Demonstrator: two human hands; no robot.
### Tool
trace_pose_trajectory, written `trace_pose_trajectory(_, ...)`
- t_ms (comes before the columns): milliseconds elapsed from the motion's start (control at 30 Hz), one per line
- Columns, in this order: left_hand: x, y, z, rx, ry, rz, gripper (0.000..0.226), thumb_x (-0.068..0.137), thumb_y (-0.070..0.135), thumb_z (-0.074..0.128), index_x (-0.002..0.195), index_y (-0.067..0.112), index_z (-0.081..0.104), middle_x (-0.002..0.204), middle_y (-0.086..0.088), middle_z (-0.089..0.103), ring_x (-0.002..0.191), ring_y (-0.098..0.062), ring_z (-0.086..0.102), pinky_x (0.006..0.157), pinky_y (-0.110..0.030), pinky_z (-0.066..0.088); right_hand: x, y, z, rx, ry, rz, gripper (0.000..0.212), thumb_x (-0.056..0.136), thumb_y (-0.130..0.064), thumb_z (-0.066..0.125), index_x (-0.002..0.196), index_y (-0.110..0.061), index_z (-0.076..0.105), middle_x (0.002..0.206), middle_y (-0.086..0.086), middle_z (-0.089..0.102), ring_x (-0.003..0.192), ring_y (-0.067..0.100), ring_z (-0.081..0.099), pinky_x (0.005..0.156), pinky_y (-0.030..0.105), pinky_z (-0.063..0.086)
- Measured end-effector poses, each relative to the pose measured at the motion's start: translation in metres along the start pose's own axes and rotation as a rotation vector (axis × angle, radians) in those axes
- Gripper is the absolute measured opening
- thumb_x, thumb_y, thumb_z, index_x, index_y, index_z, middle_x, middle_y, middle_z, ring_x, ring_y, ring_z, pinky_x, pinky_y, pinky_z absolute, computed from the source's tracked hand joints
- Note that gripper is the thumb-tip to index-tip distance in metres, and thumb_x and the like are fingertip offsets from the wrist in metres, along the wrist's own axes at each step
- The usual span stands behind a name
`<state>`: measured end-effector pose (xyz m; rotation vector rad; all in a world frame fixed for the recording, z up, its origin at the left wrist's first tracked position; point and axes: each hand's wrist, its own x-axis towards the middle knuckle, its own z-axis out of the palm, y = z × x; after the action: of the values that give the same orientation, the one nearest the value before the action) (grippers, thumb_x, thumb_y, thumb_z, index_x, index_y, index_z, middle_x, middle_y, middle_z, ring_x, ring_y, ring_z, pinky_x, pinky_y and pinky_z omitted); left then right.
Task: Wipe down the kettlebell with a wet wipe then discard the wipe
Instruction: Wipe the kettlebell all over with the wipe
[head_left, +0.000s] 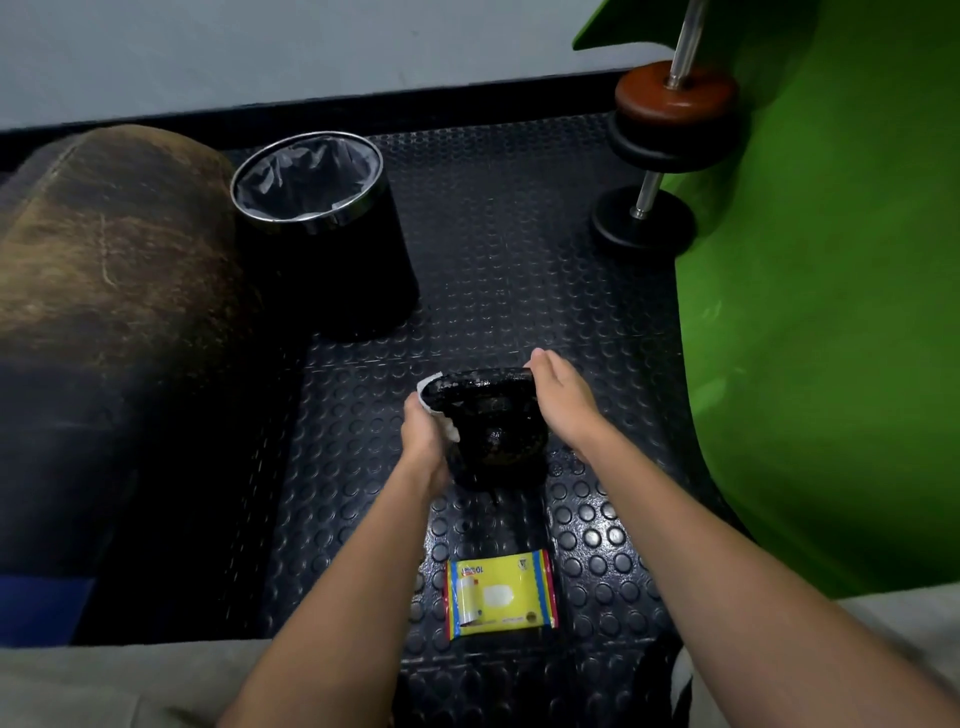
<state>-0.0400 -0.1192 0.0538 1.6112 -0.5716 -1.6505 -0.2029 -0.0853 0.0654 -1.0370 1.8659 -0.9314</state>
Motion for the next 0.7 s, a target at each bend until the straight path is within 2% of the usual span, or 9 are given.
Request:
trace_pose_trajectory(67,0.002,-0.001,-0.001,0.099,0.012,-0.031,0.047,0.104,0.035,0.027,0.065,0.014,0.04,0.054,-0.002,0.039,0.051,-0.018,0.036,0.051,-0.024,0.039,0.0,-0.001,0.0,0.0,-0.004,0.0,0.045,0.106,-0.048,0.024,0.112,-0.022,0.06,0.122,-0.003,0.057,0.112,0.017,0.051,0.099,0.039,0.04)
trace_pose_trajectory(133,0.008,-0.005,-0.004,0.263,0.07,0.068,0.053,0.104,0.042,0.022,0.086,0.003,0.053,0.076,-0.011,0.059,0.07,-0.024,0.056,0.074,-0.031,0.047,-0.001,-0.001,-0.002,0.005,-0.003,0.0,0.045,0.106,-0.048,0.024,0.111,-0.022,0.06,0.121,-0.003,0.056,0.112,0.016,0.05,0.096,0.037,0.039)
trace_pose_trajectory(200,0.007,-0.01,-0.004,0.522,0.121,0.319,0.047,0.105,0.034,0.023,0.115,0.003,0.057,0.116,-0.012,0.062,0.107,-0.027,0.057,0.097,-0.036,0.042,-0.003,0.0,-0.003,0.009,0.002,0.004,0.045,0.106,-0.047,0.023,0.111,-0.02,0.06,0.118,-0.003,0.055,0.11,0.016,0.05,0.094,0.036,0.037)
trace_pose_trajectory(333,-0.016,-0.016,0.004,0.726,0.087,0.821,0.042,0.109,0.034,0.021,0.123,0.016,0.056,0.119,0.003,0.054,0.116,-0.016,0.049,0.11,-0.036,0.033,-0.004,0.001,-0.005,0.024,0.011,0.02,0.045,0.106,-0.048,0.024,0.111,-0.022,0.06,0.119,-0.003,0.056,0.11,0.015,0.052,0.094,0.036,0.039)
trace_pose_trajectory(400,-0.018,-0.022,0.004,0.809,0.057,0.927,0.047,0.11,0.037,0.018,0.133,0.017,0.053,0.13,0.002,0.053,0.131,-0.016,0.044,0.121,-0.037,0.021,-0.003,0.002,-0.005,0.032,0.012,0.026,0.044,0.105,-0.049,0.024,0.11,-0.023,0.06,0.119,-0.003,0.057,0.109,0.015,0.052,0.093,0.035,0.04)
trace_pose_trajectory(467,-0.021,-0.027,-0.001,0.831,0.029,0.946,0.052,0.11,0.039,0.016,0.147,0.019,0.046,0.149,0.002,0.045,0.146,-0.015,0.031,0.125,-0.033,0.014,-0.004,0.003,-0.006,0.043,0.006,0.024,0.044,0.105,-0.049,0.025,0.108,-0.024,0.061,0.118,-0.003,0.058,0.11,0.015,0.053,0.094,0.036,0.041)
trace_pose_trajectory(533,-0.022,-0.032,-0.007,0.781,0.028,0.939,0.049,0.111,0.037,0.02,0.153,0.022,0.041,0.158,0.005,0.039,0.15,-0.009,0.027,0.123,-0.028,0.018,-0.004,0.003,-0.008,0.053,-0.008,0.023,0.044,0.105,-0.05,0.025,0.11,-0.024,0.06,0.119,-0.004,0.057,0.111,0.014,0.053,0.094,0.035,0.04)
trace_pose_trajectory(633,-0.019,-0.034,-0.011,0.593,0.15,0.826,0.045,0.11,0.037,0.031,0.148,0.023,0.05,0.149,0.009,0.05,0.139,-0.004,0.042,0.113,-0.019,0.031,-0.004,0.001,-0.006,0.054,-0.027,0.016,0.043,0.106,-0.05,0.026,0.112,-0.024,0.06,0.12,-0.005,0.056,0.111,0.013,0.052,0.092,0.033,0.038)
trace_pose_trajectory(700,-0.02,-0.029,-0.01,0.502,0.245,0.704,0.043,0.109,0.039,0.034,0.136,0.022,0.064,0.131,0.009,0.063,0.124,-0.006,0.055,0.101,-0.019,0.041,-0.003,-0.001,-0.003,0.05,-0.027,0.007,0.044,0.106,-0.05,0.026,0.112,-0.024,0.06,0.121,-0.004,0.056,0.112,0.014,0.052,0.094,0.034,0.038)
